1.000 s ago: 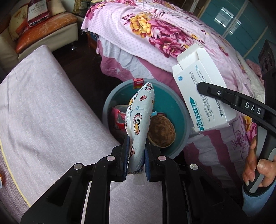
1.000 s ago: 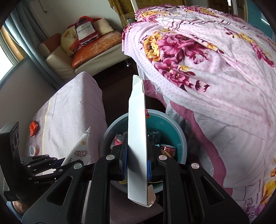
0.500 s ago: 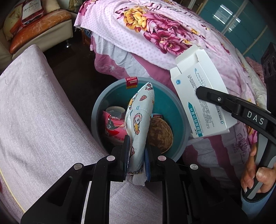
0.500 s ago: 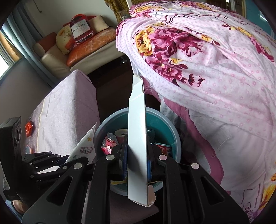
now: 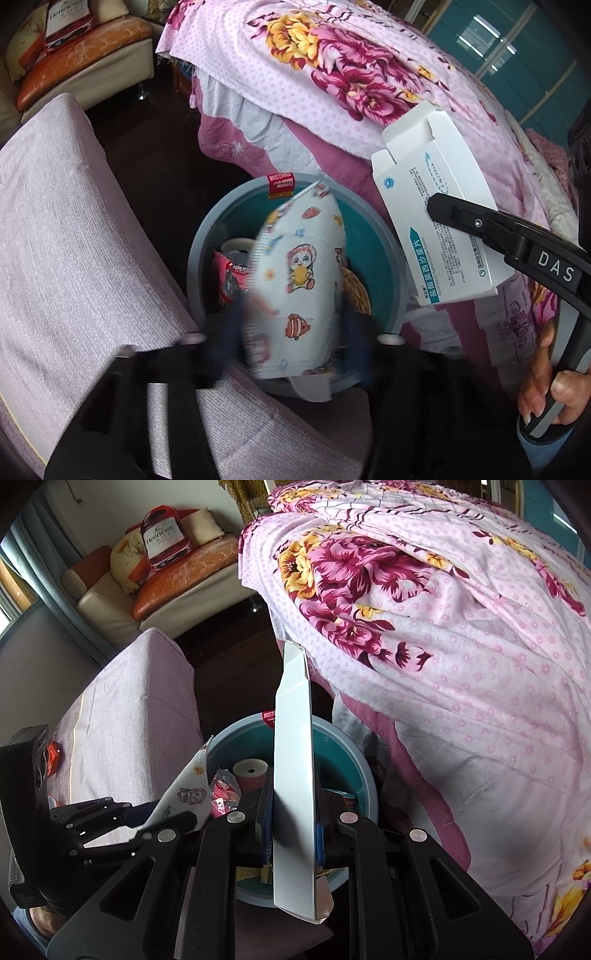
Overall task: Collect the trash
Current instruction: 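Carry mask and medicine box over the teal bucket and open both tools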
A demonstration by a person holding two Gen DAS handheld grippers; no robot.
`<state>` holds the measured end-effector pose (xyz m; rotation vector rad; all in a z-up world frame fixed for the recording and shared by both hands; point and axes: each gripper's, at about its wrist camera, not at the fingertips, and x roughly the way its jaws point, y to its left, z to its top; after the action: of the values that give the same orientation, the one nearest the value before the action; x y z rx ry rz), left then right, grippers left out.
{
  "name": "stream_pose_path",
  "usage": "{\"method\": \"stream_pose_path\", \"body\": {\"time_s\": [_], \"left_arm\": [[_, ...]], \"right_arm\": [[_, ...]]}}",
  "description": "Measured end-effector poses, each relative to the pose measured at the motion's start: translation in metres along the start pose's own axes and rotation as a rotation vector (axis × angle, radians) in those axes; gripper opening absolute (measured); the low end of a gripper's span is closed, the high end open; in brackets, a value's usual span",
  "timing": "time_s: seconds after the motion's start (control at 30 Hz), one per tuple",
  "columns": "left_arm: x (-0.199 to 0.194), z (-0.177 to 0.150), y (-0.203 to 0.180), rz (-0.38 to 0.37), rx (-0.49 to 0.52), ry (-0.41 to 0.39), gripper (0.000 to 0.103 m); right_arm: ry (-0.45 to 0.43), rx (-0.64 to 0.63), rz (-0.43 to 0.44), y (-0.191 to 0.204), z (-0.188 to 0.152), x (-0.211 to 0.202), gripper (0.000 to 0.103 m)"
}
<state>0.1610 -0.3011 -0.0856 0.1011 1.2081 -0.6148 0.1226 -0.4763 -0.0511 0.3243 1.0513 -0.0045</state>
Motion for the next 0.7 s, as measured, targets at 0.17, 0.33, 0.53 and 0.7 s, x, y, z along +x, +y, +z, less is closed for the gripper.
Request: {"method": "stream_pose_path", "body": {"time_s": [0.17, 0.33, 0.53, 0.7], "left_arm": [[-0.010, 0.001, 0.002, 0.018, 0.012, -0.038, 0.086], [-0.016, -0.002, 0.010, 0.024, 0.001, -0.055, 0.090], [-0.023, -0.006, 0.025, 0.023, -0.031, -0.061, 0.091], [-0.026, -0.013, 0.035, 0.011, -0.062, -0.049, 0.092]], "right_arm": [[0.005, -0.009, -0.016, 0.003, 0.004, 0.003, 0.016], [0.015, -0.018, -0.025, 0.009, 0.007, 0.008, 0.016], [0.050, -0.033, -0.035, 0.018, 0.006, 0.018, 0.019], [0.066, -0.041, -0.035, 0.025, 0.004, 0.021, 0.059]]}}
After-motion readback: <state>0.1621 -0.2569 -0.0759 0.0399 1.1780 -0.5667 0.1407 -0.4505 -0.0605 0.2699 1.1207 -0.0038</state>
